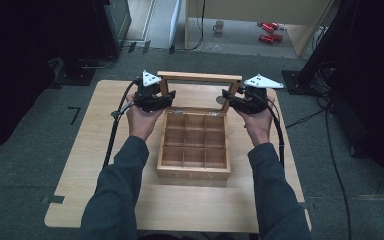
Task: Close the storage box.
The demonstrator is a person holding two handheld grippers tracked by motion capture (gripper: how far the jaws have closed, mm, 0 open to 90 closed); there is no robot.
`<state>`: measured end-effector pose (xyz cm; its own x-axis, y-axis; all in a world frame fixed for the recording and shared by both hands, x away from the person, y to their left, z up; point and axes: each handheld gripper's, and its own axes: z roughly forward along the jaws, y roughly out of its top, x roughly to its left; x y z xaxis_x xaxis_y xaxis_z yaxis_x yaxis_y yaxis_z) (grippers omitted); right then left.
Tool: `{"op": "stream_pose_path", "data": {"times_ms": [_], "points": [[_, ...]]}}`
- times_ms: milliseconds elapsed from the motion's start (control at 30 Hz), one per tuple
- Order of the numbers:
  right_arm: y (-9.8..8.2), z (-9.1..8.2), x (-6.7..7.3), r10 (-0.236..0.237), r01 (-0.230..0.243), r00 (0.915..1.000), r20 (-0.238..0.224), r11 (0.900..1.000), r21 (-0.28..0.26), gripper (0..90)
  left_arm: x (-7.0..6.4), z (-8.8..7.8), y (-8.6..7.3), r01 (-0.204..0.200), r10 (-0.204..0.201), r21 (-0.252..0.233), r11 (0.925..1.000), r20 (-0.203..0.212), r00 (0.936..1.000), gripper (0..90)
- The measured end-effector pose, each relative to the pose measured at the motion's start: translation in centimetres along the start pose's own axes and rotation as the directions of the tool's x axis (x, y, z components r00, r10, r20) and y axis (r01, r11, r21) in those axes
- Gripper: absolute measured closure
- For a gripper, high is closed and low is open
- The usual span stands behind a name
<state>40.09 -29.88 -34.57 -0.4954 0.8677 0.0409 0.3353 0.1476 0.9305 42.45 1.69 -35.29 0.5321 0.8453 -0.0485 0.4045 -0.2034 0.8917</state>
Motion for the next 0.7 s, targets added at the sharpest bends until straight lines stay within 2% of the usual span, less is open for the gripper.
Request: {"op": "stream_pose_path", "data": {"times_ms": [133, 333, 567, 700], "points": [[-0.2, -0.4, 0.4, -0.008, 0.008, 0.9999, 0.008, 1.0, 0.002, 50.3, 0.1, -0.5, -0.3, 0.0, 0.0, -0.01, 1.0, 0.006, 1.0, 49.8], [-0.8, -1.1, 0.9, 0.007, -0.007, 1.0, 0.002, 1.0, -0.005, 49.3, -0.1, -1.8, -1.1, -0.019, 0.02, -0.03, 0.9994, 0.019, 0.9996, 54.5], [-1.3, -1.7, 1.5, -0.023, 0.023, 0.9996, 0.013, 1.0, 0.001, 49.1, -0.1, -2.9, -1.9, -0.033, 0.035, -0.043, 0.9985, 0.035, 0.9988, 59.8], [-1.5, -2.0, 1.9, -0.024, 0.024, 0.9996, 0.016, 1.0, 0.011, 48.6, -0.2, -3.5, -2.1, -0.036, 0.038, -0.048, 0.9982, 0.037, 0.9986, 63.2]]}}
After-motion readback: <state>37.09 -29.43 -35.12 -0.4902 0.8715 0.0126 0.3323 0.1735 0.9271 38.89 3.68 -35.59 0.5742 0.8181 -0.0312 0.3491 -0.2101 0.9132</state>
